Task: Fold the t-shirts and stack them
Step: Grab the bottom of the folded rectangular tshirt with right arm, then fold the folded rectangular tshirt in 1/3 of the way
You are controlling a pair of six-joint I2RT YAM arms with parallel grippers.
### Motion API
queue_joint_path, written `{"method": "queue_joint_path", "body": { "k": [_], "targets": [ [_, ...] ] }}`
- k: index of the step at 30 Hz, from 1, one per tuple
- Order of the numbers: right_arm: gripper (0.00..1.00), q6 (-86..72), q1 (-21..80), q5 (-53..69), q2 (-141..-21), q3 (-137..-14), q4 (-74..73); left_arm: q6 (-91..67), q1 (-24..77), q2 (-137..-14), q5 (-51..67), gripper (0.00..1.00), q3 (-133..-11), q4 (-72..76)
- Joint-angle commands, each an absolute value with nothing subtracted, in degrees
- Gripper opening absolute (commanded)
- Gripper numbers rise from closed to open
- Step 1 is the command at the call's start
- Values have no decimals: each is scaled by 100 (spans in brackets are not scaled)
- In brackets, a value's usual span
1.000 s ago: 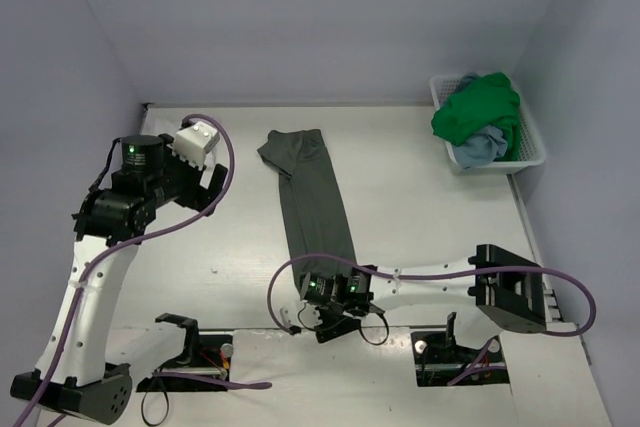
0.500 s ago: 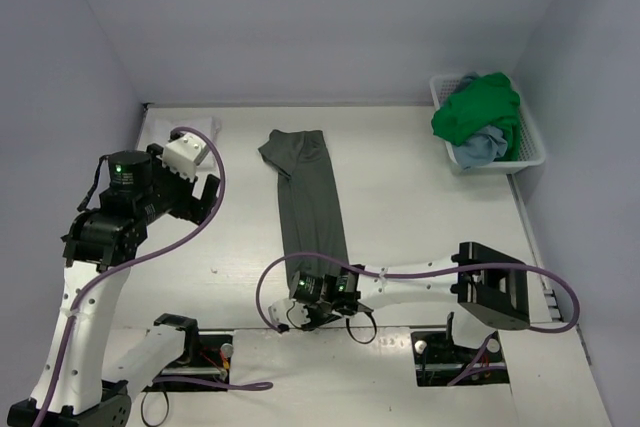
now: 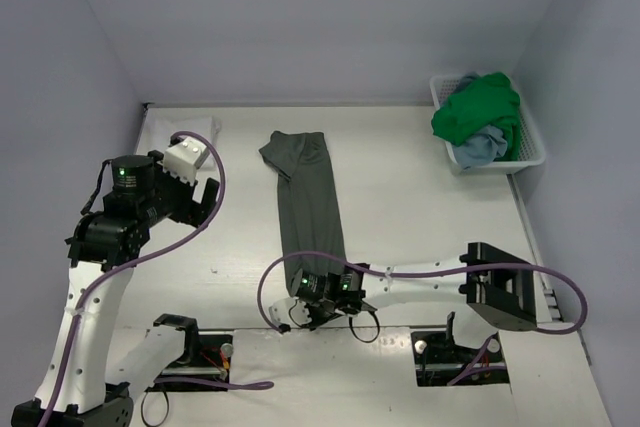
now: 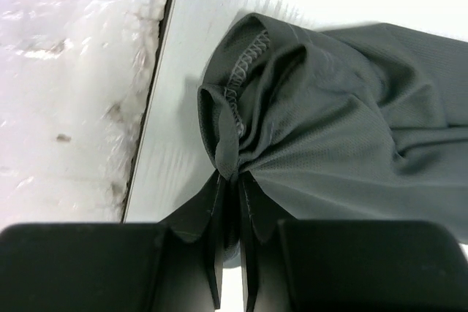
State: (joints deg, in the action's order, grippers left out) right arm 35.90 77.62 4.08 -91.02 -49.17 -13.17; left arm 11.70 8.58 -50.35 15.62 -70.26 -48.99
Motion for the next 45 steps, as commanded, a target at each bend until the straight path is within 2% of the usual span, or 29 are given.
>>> {"method": "queue_joint_path", "body": {
  "k": [1, 10, 13, 16, 27, 45],
  "targets": [
    [3, 3761, 7743, 580, -8491, -5044, -1660, 1099, 782, -5010, 1670, 85, -7189, -4570],
    [2, 4086, 7524, 817, -7875, -5633, -2083, 1011, 554, -5141, 1819, 85, -7225, -4570],
    [2, 4367, 7234, 870, -7813, -5826, -2083, 958, 466, -5177, 1933, 85, -7260, -4570],
    [2, 4693, 6446, 1194, -7962, -6204, -2083, 914, 404, -5212, 1995, 85, -7260, -4544],
    [2, 5265, 4967, 2389, -9219, -7575, -1986, 879, 343, -5247, 2021, 85, -7251, -4430],
    [3, 5458, 4263, 2637, -10810, -8613, -1740, 747, 220, -5229, 2311, 85, -7128, -4272]
  ]
}}
